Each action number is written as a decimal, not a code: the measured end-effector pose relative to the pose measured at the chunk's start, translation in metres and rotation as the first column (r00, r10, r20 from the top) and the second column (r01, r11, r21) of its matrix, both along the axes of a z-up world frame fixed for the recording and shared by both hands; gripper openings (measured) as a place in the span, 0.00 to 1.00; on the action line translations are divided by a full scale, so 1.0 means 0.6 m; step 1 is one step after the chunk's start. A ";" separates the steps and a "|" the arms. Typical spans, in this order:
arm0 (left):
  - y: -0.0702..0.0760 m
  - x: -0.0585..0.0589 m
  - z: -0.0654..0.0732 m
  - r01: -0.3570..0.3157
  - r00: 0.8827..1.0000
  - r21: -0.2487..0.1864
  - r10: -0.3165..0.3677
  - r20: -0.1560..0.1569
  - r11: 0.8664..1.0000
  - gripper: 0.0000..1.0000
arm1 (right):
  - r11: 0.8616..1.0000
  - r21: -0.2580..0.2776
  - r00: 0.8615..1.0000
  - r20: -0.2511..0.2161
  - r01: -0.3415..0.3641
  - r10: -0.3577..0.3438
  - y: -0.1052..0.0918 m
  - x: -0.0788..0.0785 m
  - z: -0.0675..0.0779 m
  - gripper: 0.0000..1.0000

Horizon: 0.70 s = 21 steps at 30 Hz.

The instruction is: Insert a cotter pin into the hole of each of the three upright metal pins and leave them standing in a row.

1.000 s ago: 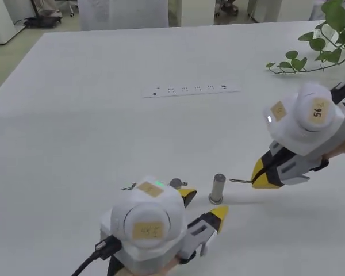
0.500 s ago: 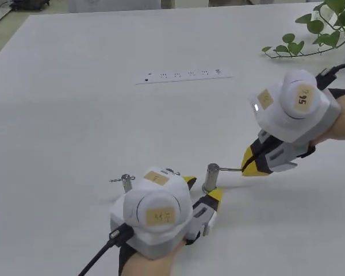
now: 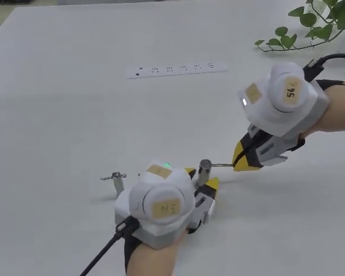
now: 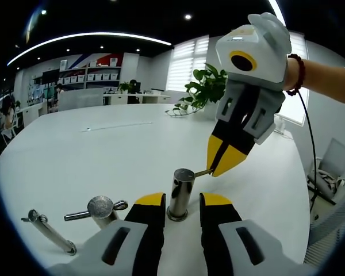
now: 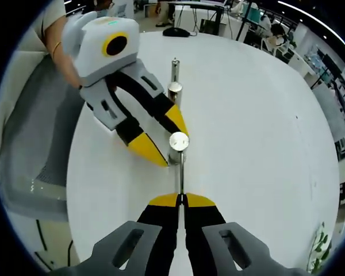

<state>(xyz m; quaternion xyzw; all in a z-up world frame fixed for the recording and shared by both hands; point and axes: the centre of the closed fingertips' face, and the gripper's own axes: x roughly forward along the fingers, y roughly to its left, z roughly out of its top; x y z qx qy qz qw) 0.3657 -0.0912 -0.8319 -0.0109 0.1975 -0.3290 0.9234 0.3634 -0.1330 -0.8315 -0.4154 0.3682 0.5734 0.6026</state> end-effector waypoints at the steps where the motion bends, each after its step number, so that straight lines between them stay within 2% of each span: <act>1: 0.000 0.000 0.000 0.000 1.000 0.004 0.000 0.001 1.000 0.20 | 1.000 0.000 1.000 0.000 -0.001 0.001 0.000 0.000 0.000 0.04; 8: 0.003 0.003 -0.005 -0.009 1.000 0.019 0.009 0.003 1.000 0.13 | 1.000 -0.005 1.000 0.001 -0.011 0.011 0.001 -0.004 0.002 0.04; 19: 0.004 0.004 -0.009 0.004 1.000 0.052 -0.005 0.010 0.999 0.12 | 1.000 0.004 1.000 0.006 -0.030 0.030 0.012 -0.001 0.007 0.04; 21: 0.003 0.004 -0.011 0.007 1.000 0.059 -0.007 0.010 0.998 0.12 | 0.999 -0.011 0.999 0.013 -0.040 0.040 0.014 0.000 0.006 0.04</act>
